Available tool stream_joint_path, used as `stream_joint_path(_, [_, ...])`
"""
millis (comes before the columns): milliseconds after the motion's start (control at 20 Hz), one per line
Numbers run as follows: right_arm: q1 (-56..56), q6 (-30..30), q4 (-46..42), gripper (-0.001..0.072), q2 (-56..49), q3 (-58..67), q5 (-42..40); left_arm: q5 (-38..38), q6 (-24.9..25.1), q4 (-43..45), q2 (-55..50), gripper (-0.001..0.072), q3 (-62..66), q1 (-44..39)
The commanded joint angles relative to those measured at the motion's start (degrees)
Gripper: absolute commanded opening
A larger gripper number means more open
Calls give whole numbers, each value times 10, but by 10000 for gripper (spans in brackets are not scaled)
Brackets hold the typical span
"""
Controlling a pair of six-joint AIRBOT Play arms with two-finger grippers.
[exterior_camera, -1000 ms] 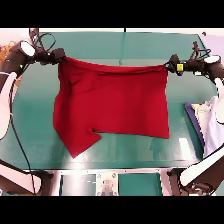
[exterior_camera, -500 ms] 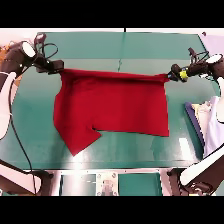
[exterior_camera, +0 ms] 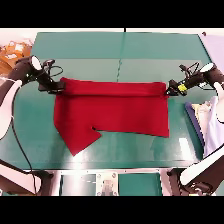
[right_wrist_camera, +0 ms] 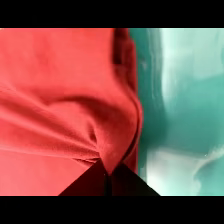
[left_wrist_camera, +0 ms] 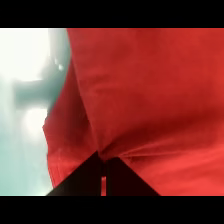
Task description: Fold the shirts.
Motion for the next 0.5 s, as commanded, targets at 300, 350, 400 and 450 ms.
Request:
stream_joint_path(300, [0,1,-4,17,0,-13,23,-14,14,-35,0,24,-28,0])
stream_joint_path(350, [0,2,-3,37,0,-13,23,-13,13,-37,0,25,-28,0])
stream_joint_path(400, [0,9,-3,203,0,-13,23,-14,14,-45,0,32,-28,0])
stream_joint_path(450, [0,17,-5,337,2,-10,27,-24,14,-55,0,300,-24,0])
